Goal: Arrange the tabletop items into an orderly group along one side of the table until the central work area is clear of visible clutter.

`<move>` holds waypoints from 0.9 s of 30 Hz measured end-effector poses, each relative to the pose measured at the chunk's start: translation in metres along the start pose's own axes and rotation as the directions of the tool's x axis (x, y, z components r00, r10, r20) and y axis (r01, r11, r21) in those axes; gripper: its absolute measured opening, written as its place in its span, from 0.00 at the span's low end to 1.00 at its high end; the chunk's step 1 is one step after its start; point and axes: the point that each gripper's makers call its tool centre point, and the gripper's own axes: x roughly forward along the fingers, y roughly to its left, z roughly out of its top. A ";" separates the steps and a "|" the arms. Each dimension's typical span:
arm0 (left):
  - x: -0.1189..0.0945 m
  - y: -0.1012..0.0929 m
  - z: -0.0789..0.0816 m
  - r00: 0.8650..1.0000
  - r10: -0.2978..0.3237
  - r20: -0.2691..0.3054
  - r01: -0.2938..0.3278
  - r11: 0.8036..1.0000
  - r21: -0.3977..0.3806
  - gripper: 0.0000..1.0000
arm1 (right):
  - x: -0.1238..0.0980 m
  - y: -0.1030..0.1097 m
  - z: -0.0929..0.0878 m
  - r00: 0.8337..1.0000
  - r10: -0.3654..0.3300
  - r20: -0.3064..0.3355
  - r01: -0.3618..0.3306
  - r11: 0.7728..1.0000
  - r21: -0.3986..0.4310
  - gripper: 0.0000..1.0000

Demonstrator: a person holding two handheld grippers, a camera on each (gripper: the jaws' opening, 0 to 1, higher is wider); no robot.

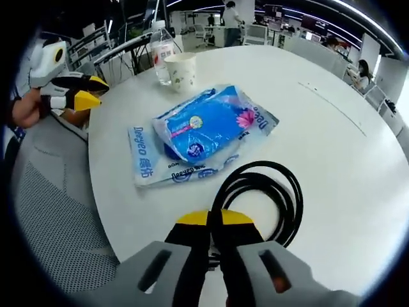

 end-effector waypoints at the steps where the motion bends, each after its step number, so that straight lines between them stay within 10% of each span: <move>1: 0.000 0.000 0.000 1.000 0.000 -0.001 0.000 1.000 0.000 0.33 | -0.001 0.000 0.000 1.000 0.002 0.002 -0.002 1.000 0.002 0.01; 27: 0.001 0.000 0.000 1.000 0.001 0.000 -0.001 1.000 -0.008 0.34 | -0.025 0.009 0.004 0.999 0.020 0.046 -0.016 0.997 -0.071 0.11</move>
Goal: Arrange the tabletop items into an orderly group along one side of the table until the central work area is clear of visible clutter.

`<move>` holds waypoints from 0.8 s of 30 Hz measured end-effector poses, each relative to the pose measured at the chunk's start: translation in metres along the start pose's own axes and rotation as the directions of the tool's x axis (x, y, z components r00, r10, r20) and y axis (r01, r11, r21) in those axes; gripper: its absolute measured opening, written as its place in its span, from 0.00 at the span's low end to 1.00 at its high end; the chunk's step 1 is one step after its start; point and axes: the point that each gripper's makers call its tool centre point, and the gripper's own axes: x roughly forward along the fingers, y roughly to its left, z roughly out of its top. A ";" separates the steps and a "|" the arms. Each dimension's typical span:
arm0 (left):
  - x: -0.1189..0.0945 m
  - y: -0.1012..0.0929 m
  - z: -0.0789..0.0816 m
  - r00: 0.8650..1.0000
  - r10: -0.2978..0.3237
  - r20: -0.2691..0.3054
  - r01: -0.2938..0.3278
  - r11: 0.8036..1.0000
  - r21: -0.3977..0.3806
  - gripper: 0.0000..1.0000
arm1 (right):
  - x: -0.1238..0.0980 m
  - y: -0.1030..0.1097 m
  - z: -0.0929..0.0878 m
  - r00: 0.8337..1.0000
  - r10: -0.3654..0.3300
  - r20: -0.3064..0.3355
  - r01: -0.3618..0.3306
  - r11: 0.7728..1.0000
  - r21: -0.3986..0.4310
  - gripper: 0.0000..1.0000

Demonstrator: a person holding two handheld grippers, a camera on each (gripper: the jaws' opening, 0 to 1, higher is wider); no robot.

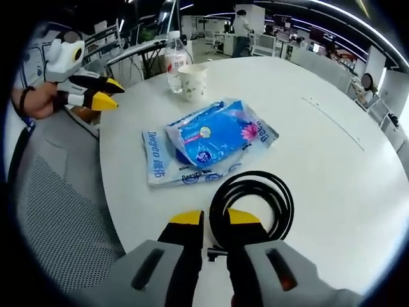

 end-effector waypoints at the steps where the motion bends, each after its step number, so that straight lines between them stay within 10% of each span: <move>1: 0.000 0.000 0.000 1.000 0.000 0.000 0.000 1.000 -0.001 0.34 | 0.000 0.001 -0.001 1.000 0.000 0.000 0.000 1.000 0.002 0.11; 24: 0.002 0.000 0.002 1.000 0.006 0.001 -0.006 1.000 -0.010 0.34 | -0.002 -0.013 0.011 1.000 -0.011 0.014 0.011 1.000 -0.004 0.11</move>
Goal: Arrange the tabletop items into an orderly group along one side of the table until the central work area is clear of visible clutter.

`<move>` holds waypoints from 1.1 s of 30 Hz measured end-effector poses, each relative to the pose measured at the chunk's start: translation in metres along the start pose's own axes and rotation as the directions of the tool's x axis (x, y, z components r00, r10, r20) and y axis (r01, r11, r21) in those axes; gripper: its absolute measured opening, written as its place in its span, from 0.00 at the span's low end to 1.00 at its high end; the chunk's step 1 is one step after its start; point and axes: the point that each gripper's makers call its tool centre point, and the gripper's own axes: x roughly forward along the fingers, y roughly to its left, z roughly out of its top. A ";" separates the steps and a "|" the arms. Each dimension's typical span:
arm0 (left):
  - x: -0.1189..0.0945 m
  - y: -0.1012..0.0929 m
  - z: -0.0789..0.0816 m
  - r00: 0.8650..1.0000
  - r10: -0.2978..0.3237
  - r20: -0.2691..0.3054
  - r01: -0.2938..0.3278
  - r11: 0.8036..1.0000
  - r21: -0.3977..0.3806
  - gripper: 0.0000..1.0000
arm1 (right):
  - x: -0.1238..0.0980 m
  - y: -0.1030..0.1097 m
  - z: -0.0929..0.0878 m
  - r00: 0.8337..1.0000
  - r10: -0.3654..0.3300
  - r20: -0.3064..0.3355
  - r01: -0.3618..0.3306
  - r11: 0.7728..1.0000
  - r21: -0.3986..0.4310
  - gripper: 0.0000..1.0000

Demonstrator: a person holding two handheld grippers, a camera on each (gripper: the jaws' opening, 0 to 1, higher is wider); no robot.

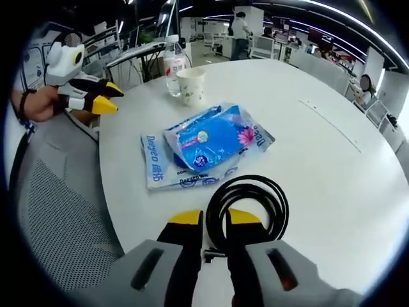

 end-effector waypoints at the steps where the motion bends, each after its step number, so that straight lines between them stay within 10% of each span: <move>1: 0.001 0.000 0.000 1.000 0.001 -0.001 -0.001 1.000 0.000 0.34 | 0.000 -0.001 0.001 1.000 -0.001 0.001 0.001 1.000 -0.001 0.11; 33: 0.001 0.003 -0.002 1.000 0.013 -0.001 -0.013 1.000 -0.019 0.34 | 0.039 -0.030 0.070 0.999 0.053 0.000 -0.052 0.988 -0.145 0.14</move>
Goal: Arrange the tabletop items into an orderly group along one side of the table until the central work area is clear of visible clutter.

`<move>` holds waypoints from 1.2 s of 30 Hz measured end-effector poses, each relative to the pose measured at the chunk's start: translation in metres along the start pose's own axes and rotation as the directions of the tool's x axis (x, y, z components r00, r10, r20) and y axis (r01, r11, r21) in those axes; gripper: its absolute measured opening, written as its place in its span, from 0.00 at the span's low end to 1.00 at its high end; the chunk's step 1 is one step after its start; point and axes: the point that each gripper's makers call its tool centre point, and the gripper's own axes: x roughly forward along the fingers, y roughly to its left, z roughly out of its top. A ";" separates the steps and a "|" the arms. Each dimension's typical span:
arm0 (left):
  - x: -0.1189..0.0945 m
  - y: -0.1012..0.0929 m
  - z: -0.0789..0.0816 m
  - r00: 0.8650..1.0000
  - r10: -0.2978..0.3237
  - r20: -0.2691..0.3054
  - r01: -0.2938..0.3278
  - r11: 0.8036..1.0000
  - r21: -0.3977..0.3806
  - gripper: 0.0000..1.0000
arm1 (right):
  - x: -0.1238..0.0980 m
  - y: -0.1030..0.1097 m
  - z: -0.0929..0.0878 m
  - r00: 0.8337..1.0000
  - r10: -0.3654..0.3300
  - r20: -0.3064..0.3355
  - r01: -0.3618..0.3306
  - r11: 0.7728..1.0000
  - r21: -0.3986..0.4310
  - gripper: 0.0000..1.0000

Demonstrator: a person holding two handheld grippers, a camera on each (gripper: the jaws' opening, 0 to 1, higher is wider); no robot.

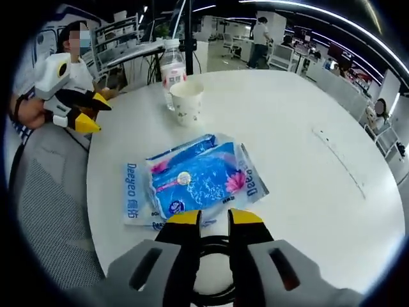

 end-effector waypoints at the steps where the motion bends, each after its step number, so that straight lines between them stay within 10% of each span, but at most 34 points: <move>1: 0.000 0.000 0.000 1.000 0.001 0.000 -0.001 1.000 -0.001 0.34 | 0.001 -0.001 0.001 1.000 0.000 -0.001 0.000 1.000 -0.004 0.14; 36: 0.001 0.001 -0.003 1.000 0.004 -0.018 -0.004 1.000 -0.006 0.33 | 0.081 -0.041 0.037 0.998 0.047 -0.029 -0.046 0.999 0.029 0.12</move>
